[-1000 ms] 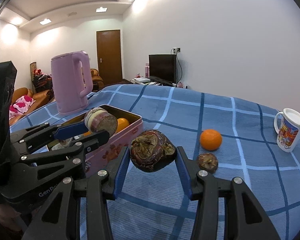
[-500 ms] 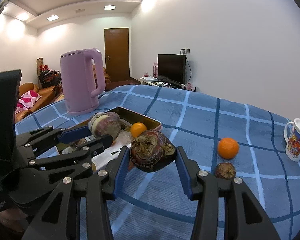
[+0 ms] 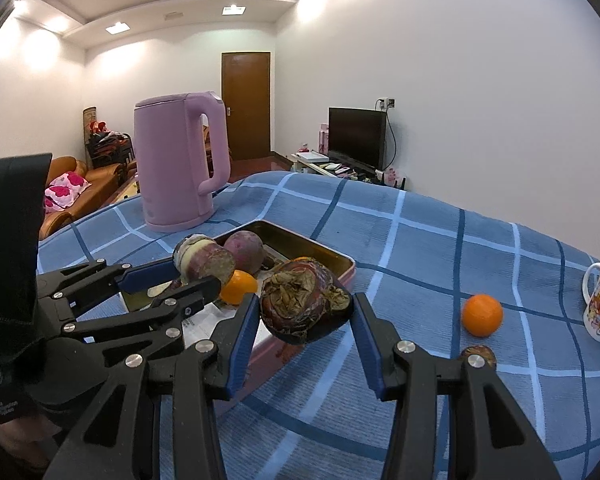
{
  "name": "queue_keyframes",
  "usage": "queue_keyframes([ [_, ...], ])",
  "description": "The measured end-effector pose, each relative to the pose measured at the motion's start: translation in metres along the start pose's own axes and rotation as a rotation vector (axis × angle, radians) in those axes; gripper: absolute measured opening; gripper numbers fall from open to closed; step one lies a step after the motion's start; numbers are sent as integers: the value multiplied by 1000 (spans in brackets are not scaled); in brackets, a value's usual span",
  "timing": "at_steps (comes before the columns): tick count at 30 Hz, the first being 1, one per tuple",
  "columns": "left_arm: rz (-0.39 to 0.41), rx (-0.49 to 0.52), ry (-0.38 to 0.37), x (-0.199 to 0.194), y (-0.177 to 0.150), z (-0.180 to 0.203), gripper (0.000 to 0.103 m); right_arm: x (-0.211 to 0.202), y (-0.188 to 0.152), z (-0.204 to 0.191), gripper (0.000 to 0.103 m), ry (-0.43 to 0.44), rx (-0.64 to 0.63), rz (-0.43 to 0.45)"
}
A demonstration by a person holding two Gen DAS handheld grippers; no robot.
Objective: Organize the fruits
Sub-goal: 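Carry the cut taro piece and taro corm over the tin box with both grippers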
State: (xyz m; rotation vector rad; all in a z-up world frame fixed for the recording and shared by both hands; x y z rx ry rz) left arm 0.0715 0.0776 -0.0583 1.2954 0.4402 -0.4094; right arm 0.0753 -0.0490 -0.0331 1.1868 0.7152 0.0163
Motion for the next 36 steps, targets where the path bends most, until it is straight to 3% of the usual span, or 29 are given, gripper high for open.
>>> queue_keyframes([
  [36,-46,-48,76,8,7,-48,40,44,4,-39,49,101,-40,-80],
])
Point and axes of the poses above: each gripper's, at about its wrist camera, not at the fingertips, and x roughly the way its jaws point, z to its right, y to its top, the point moved 4 cm from there along x, roughly the way its jaws point, and after that the axes turned 12 degrees about -x, right-handed, at the moved point
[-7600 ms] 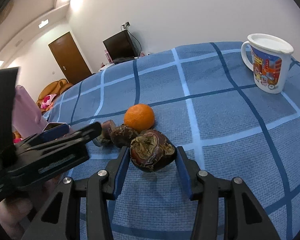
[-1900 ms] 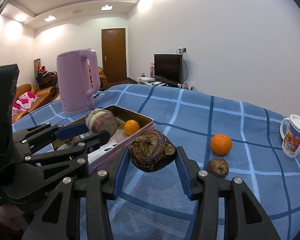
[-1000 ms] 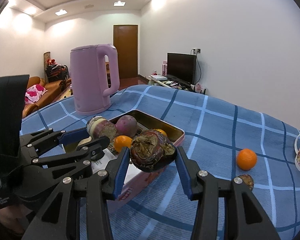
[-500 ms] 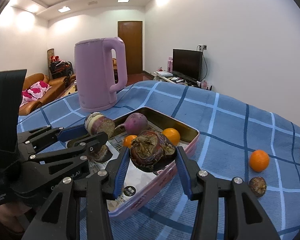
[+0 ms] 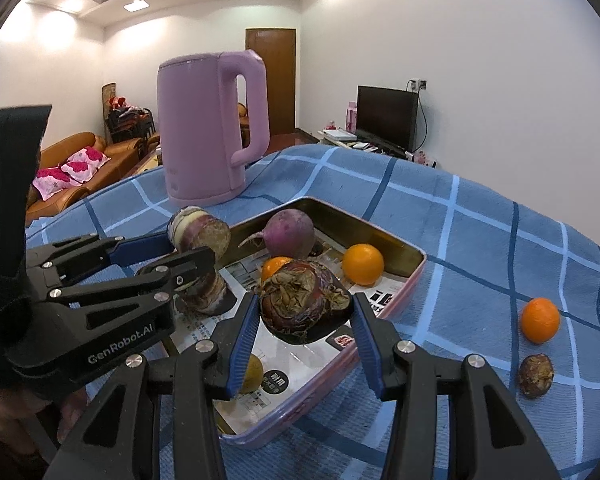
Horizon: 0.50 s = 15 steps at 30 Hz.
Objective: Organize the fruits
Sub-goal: 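Carry the cut taro piece and taro corm over the tin box with both grippers, then open both grippers to drop the taro piece and corm into the tin box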
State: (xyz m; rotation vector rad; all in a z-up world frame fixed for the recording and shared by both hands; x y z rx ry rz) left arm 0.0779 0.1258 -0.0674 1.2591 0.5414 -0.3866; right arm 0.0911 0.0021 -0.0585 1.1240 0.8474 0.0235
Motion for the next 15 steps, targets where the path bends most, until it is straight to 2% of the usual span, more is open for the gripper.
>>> queue_keyframes([
  [7,4,13,19,-1,-1,0,42,8,-4,-5,49,40,0,-29],
  [10,6,9,32,-2,-1,-2,49,8,-5,-7,50,70,8,-29],
  [12,8,6,39,-3,-1,-4,57,6,-5,-7,52,70,9,-25],
  [14,13,-1,51,-4,-1,-6,72,4,-6,-6,55,68,10,-21],
  [15,15,0,51,-6,-1,-6,73,2,-7,-5,56,66,15,-18],
])
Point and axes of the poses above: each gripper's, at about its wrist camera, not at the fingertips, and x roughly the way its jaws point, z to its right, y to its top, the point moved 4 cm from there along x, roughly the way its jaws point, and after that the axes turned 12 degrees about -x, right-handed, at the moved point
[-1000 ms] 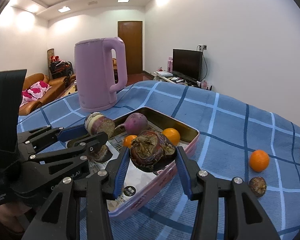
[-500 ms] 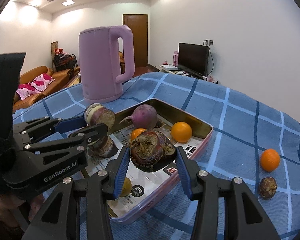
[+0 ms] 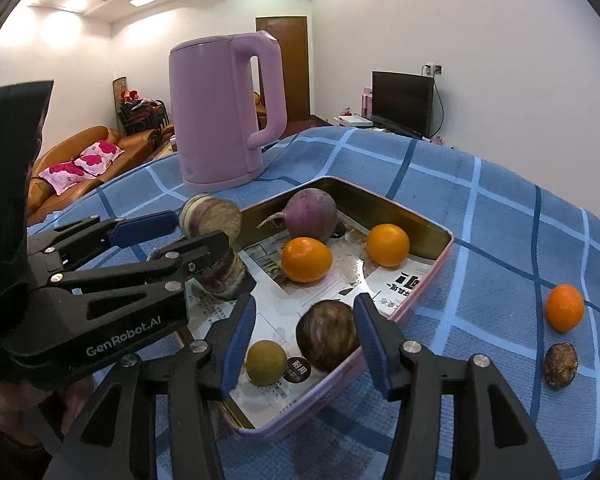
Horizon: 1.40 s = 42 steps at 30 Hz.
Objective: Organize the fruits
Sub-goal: 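Open both grippers to drop the taro piece and corm into the tin box, then move both open grippers toward the last orange and small taro corm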
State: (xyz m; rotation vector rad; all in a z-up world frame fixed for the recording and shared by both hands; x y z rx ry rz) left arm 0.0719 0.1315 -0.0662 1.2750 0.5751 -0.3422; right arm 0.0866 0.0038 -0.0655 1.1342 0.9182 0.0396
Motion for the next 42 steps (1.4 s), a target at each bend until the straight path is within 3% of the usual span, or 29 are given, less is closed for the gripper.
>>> queue_keyframes([
  [4,4,18,-6,-6,1,5,78,-14,-2,5,64,-28,-9,-23],
  [8,2,23,-26,-15,5,14,85,-40,-1,21,64,-76,-16,-48],
  [12,5,21,-58,-31,14,25,93,-71,-1,47,65,-175,-41,-89],
  [17,18,18,-115,-56,28,45,99,-112,-4,96,65,-298,-9,-94],
  [20,37,41,-132,-65,33,63,103,-122,-15,139,65,-355,90,-91],
  [26,9,92,-139,-51,33,105,103,-90,-51,181,65,-333,260,-122],
  [31,-60,131,-134,-27,26,129,103,-51,-69,187,65,-305,297,-183],
  [38,-87,184,-101,-10,21,147,103,-22,-83,190,65,-273,308,-234],
  [42,-101,193,-98,-2,22,158,103,-16,-88,190,42,-248,309,-255],
])
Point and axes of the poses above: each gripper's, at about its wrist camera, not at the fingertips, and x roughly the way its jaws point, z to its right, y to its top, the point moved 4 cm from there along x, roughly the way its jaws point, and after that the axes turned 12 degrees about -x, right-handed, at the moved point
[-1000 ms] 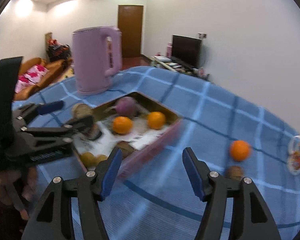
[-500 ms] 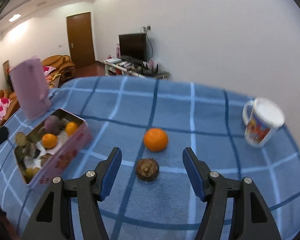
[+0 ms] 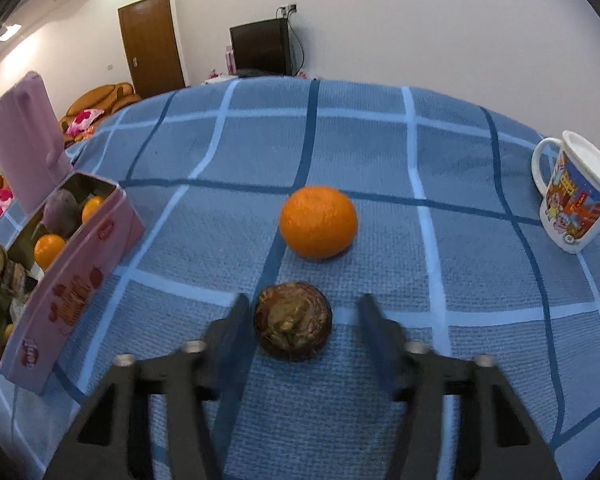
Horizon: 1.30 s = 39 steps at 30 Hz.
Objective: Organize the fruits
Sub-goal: 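Move both open grippers toward the last orange and small taro corm, then grasp the orange with the left gripper while the right gripper grasps the small taro corm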
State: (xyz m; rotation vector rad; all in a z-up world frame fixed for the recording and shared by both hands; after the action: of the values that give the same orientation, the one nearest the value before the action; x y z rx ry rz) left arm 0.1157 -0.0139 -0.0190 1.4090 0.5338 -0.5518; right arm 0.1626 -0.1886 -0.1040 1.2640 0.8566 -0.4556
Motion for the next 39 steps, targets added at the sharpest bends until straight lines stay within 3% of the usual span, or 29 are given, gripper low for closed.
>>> queue_keyframes([
  [4,-13,20,-10,8,1,16,103,-8,-3,7,42,-2,14,29],
  [10,-62,56,-34,39,-1,61,103,-22,-13,60,42,-108,154,69],
  [17,-96,92,-89,81,-4,117,98,-32,-25,99,42,-163,260,84],
  [21,-110,106,-121,102,-3,138,96,-33,-30,113,42,-141,311,92],
  [24,-138,115,-131,118,-4,147,91,-37,-31,113,42,-148,308,99],
  [26,-161,110,-137,130,-4,149,77,-37,-31,113,42,-154,308,101],
  [28,-189,97,-163,140,-3,150,74,-38,-31,112,42,-157,305,100],
  [31,-210,108,-209,145,-7,154,51,-37,-30,110,42,-164,288,100],
  [39,-197,116,-237,125,-19,144,50,-38,-25,100,43,-144,241,122],
])
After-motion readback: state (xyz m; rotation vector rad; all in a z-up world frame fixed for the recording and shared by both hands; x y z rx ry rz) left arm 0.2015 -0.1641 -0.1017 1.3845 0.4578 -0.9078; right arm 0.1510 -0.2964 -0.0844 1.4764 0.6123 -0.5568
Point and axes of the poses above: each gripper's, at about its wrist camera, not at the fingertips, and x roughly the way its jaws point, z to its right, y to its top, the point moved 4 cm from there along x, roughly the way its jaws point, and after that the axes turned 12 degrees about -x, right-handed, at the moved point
